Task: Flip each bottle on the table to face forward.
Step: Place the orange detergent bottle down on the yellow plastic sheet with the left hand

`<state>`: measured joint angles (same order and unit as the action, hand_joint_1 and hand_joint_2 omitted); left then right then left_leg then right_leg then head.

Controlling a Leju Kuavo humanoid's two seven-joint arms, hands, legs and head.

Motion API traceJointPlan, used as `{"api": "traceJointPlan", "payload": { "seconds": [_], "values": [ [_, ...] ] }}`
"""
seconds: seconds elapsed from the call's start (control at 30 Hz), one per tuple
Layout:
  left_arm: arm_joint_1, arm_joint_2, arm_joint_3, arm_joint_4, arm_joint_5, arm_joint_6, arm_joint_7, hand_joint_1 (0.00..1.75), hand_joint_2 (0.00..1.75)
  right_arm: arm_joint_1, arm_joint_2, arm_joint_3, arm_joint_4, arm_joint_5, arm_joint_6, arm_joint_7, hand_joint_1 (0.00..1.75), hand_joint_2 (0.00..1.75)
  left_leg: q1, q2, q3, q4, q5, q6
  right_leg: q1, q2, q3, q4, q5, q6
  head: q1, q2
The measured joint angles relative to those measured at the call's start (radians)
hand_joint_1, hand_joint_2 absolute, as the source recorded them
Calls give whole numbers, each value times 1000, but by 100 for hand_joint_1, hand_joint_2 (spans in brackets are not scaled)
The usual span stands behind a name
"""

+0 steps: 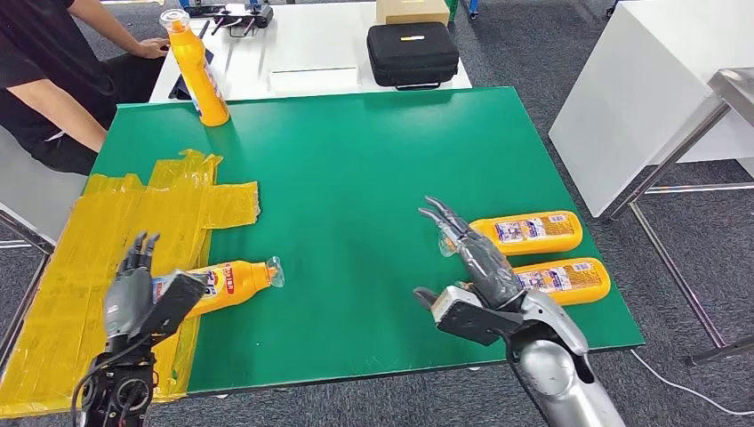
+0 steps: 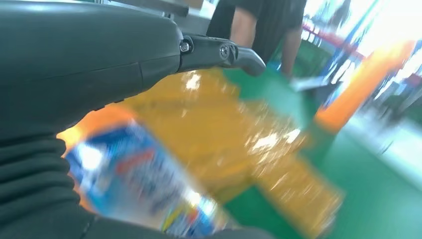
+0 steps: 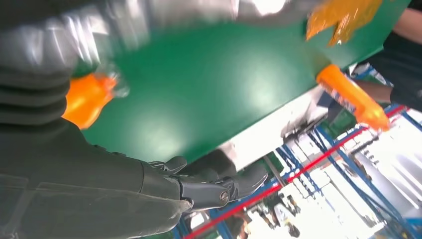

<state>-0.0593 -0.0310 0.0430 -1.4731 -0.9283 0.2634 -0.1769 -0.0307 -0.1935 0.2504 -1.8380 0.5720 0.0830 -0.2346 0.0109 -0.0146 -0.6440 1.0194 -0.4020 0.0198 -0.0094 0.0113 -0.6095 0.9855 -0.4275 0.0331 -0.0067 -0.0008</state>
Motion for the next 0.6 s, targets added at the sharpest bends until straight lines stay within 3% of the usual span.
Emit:
{"api": "traceJointPlan", "payload": {
  "seconds": [0.17, 0.6],
  "values": [
    [11, 18, 30, -152, 182, 26, -57, 0, 0, 50, -54, -96, -72, -63, -2, -79, 0, 175, 0, 0, 0, 0, -1, 1, 0, 0, 0, 0, 0, 0, 0, 0],
    [22, 32, 45, -233, 194, 29, -63, 0, 0, 77, -83, -151, -110, -68, -3, -87, 0, 175, 0, 0, 0, 0, -1, 1, 0, 0, 0, 0, 0, 0, 0, 0]
  ]
}}
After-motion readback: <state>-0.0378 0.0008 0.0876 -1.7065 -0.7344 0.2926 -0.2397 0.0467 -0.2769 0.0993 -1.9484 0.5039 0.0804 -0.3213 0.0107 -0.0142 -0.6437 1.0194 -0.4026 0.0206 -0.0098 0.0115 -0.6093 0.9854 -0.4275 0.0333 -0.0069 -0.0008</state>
